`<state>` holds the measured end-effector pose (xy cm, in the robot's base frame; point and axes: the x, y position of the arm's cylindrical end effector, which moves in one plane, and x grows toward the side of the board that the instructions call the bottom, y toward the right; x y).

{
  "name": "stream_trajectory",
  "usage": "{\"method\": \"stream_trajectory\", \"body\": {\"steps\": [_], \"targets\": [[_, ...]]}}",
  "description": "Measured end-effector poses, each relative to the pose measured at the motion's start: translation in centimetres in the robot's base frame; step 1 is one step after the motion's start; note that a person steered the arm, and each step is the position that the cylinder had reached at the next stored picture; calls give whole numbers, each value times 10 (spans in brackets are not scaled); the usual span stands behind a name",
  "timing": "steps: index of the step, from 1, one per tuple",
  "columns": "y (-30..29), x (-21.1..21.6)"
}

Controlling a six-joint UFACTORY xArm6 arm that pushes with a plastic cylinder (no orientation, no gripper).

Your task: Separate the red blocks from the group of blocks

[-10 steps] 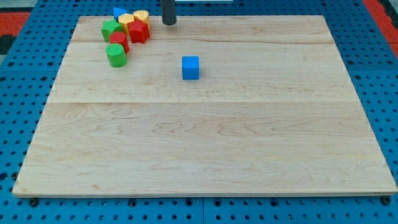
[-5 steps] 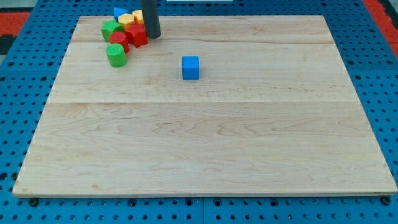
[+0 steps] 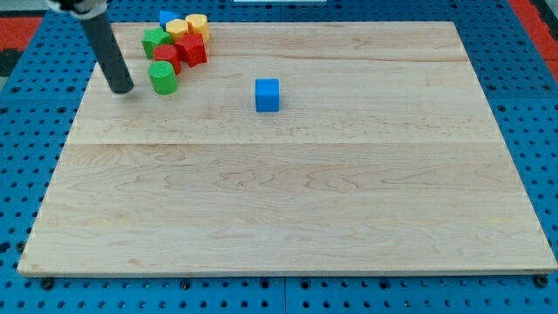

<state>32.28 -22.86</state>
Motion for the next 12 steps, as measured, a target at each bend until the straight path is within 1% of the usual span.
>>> {"method": "stream_trajectory", "body": {"steps": [1, 2, 4, 5, 6, 7, 8, 9, 10, 12], "targets": [[32, -28], [50, -48], [71, -88], [123, -84], [162, -65], [138, -74], [84, -83], [56, -83], [38, -71], [36, -44]]}}
